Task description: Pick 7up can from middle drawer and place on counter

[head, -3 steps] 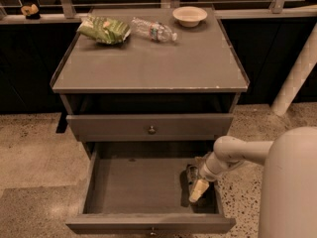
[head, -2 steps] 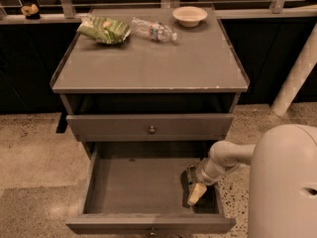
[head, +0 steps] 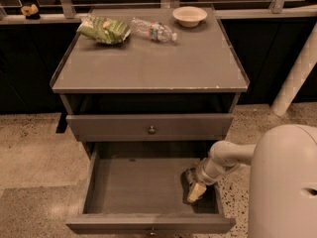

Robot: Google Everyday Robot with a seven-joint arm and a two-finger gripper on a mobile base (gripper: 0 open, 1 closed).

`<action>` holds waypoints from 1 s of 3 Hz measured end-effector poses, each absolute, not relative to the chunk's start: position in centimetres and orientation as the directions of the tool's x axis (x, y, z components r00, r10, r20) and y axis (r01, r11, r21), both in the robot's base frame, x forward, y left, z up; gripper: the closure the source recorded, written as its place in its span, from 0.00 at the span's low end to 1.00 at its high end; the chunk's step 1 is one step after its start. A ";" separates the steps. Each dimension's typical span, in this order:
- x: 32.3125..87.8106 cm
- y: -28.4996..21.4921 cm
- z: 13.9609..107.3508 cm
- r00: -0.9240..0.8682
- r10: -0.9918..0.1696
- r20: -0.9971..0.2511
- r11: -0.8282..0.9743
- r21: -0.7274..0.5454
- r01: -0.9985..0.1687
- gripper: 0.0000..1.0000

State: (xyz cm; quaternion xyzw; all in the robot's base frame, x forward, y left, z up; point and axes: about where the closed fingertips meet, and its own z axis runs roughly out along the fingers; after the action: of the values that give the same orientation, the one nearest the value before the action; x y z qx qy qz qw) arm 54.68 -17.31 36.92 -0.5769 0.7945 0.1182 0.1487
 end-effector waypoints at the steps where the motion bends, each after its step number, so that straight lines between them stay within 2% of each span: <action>1: 54.7 -17.3 36.9 -0.290 -0.881 -0.373 0.307 0.016 -0.952 0.42; 3: 54.7 -17.3 36.9 -0.290 -0.881 -0.373 0.306 0.016 -0.952 0.88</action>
Offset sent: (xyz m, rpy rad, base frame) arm 0.0000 0.0000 0.0000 0.0000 0.0000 0.0000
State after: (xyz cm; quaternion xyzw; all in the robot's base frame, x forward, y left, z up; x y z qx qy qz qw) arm 54.68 -17.31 36.92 -0.5769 0.7944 0.1182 0.1487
